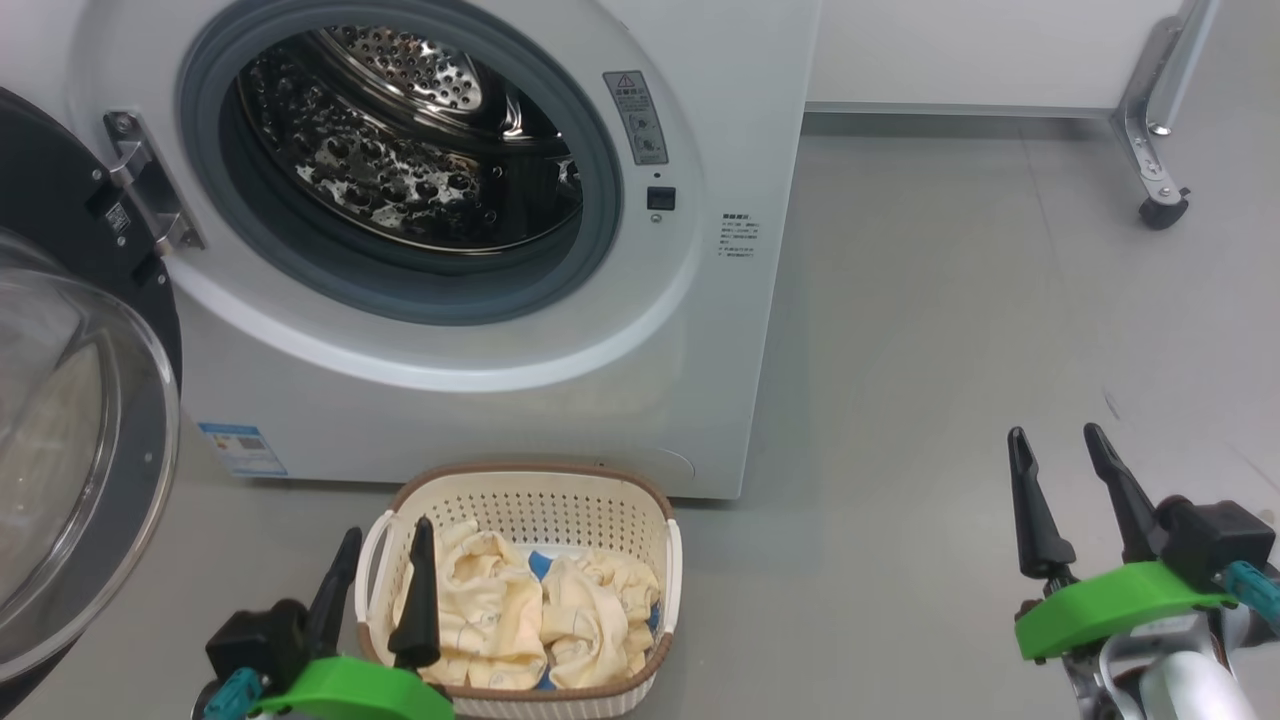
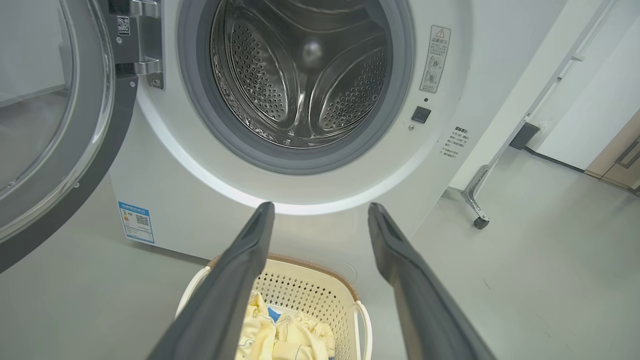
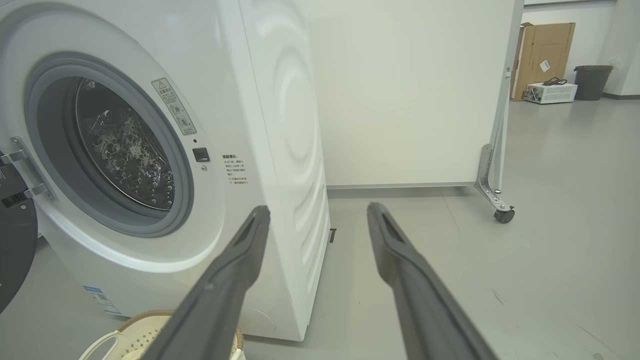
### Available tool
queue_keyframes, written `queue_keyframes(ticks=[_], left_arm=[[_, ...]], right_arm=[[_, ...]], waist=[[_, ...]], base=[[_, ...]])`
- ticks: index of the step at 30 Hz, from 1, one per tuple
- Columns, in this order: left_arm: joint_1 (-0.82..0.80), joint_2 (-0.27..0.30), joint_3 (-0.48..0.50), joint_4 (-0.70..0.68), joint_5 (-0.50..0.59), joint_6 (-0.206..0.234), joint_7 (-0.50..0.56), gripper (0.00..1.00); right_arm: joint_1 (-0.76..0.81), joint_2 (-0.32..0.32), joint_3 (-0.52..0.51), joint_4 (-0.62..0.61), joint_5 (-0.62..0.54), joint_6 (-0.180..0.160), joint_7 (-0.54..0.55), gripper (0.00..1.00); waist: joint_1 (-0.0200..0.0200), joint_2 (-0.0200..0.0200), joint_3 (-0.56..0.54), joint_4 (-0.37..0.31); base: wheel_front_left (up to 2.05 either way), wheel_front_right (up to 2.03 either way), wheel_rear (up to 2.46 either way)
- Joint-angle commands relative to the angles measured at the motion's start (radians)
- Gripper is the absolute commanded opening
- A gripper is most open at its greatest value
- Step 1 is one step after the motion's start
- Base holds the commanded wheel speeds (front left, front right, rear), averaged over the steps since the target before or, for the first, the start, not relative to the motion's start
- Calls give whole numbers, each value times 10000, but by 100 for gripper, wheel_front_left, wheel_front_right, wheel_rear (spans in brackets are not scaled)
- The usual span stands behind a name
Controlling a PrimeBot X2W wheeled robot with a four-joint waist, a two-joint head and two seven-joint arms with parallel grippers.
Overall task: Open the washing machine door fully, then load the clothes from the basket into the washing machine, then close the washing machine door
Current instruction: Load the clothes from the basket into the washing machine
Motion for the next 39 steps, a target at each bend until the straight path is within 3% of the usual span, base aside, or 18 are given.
queue_keyframes(ticks=[1,26,39], left_arm=[[-434,149,278,-252,-54,-3,-141,100],[-498,146,166,-76,-128,-3,-141,100],[-1388,50,106,728,-187,-4,-141,100]], right_arm=[[-336,-117,164,-279,-69,0,-107,100],[-353,-128,96,-268,-97,0,-107,100],[-1032,-150,-334,71,-518,0,-107,100]], waist=[[0,0,7,-2],[0,0,268,-181],[0,0,2216,-1195]], base=[[0,0,0],[0,0,0],[0,0,0]])
